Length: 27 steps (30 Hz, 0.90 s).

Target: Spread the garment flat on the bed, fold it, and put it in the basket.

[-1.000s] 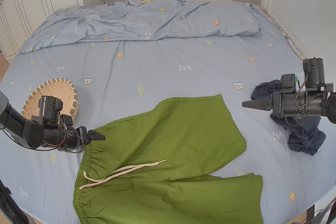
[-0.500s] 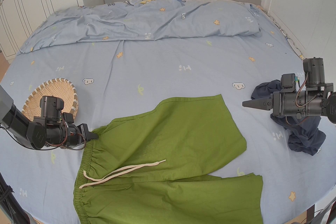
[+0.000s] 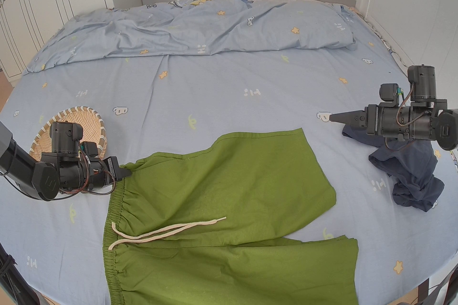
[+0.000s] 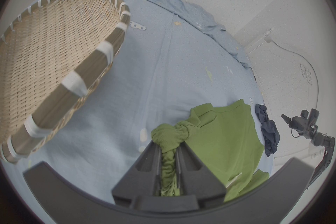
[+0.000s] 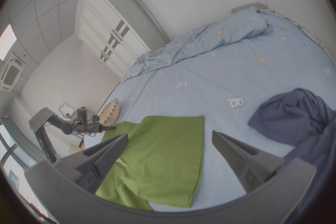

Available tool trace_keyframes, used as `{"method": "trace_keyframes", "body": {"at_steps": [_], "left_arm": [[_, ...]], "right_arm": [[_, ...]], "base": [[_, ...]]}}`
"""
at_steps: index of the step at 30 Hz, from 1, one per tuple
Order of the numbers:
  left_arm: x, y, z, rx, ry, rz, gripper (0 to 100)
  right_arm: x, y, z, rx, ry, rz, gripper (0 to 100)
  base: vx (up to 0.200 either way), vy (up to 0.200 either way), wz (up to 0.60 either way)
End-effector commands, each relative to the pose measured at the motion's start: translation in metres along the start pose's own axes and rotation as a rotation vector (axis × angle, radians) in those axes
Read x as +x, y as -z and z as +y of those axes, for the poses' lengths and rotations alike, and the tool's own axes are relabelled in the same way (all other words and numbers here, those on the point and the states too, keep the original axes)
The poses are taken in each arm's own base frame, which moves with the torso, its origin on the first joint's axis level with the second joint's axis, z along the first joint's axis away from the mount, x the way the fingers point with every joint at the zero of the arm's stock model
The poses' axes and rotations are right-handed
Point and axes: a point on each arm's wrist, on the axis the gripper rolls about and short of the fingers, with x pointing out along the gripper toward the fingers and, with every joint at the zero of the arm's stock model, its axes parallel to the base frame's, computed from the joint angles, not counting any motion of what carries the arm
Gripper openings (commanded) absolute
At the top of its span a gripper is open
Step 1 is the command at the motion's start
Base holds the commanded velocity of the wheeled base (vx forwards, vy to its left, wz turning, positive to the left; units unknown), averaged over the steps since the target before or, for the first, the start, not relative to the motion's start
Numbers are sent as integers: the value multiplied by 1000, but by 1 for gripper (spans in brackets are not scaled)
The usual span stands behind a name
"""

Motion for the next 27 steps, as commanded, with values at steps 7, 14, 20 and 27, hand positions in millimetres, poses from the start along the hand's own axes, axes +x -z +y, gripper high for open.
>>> {"method": "trace_keyframes", "body": {"at_steps": [7,14,20,27], "left_arm": [[-4,-21,-11,12,33,-78,0],[-5,-21,-11,10,33,-78,0],[-4,-19,-11,12,34,-69,0],[-3,-19,-12,13,35,-70,0]], "right_arm": [[75,-5,-55,12,45,36,100],[113,9,-75,20,31,72,100],[138,15,-78,18,8,75,100],[149,19,-74,19,-3,80,100]], "base": [[0,0,0],[0,0,0],[0,0,0],[0,0,0]]}}
